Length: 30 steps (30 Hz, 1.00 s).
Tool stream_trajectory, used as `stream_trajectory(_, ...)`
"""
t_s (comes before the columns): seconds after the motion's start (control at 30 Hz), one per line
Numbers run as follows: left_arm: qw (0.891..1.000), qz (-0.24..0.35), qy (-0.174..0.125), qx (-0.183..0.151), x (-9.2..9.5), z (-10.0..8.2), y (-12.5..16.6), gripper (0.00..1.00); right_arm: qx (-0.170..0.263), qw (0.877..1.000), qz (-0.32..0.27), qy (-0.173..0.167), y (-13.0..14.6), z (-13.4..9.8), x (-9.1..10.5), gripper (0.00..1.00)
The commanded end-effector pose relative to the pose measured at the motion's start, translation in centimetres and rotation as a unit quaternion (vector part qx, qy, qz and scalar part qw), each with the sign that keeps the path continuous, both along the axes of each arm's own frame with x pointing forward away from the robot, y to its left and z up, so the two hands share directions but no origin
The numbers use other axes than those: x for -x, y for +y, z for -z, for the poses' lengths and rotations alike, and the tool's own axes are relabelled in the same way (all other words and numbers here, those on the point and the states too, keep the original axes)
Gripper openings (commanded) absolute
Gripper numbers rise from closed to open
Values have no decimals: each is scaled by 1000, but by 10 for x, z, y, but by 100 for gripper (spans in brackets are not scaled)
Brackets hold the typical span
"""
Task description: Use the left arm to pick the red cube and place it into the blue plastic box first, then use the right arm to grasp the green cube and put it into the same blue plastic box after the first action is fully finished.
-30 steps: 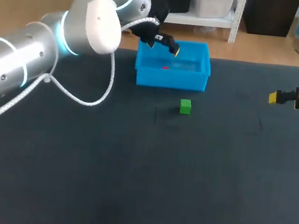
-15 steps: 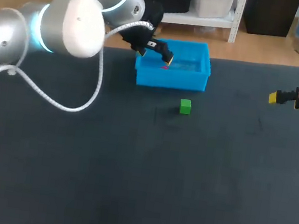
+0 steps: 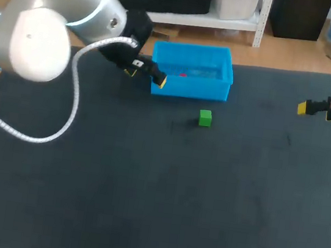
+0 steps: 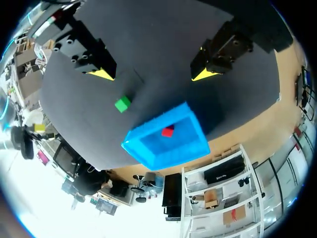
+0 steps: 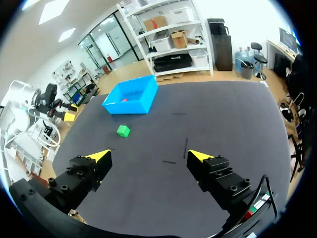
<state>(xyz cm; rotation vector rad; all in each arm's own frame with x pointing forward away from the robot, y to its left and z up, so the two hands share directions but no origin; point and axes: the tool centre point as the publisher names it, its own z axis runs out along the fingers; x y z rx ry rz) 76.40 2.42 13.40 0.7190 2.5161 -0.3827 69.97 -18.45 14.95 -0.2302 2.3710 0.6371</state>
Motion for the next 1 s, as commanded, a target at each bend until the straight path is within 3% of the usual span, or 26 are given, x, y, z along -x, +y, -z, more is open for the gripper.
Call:
stream_trajectory(0.03, 998, -10, -48, 35, 40, 2, 30, 100, 1, 1000, 0, 0, 0, 0, 0, 100)
stream_trajectory(0.87, 999, -5, -27, 45, 37, 0, 37, 100, 1, 1000, 0, 0, 0, 0, 0, 100)
stream_trajectory(1.0, 999, -5, -27, 45, 37, 0, 37, 100, 46, 999, -5, -13, 10, -12, -5, 100)
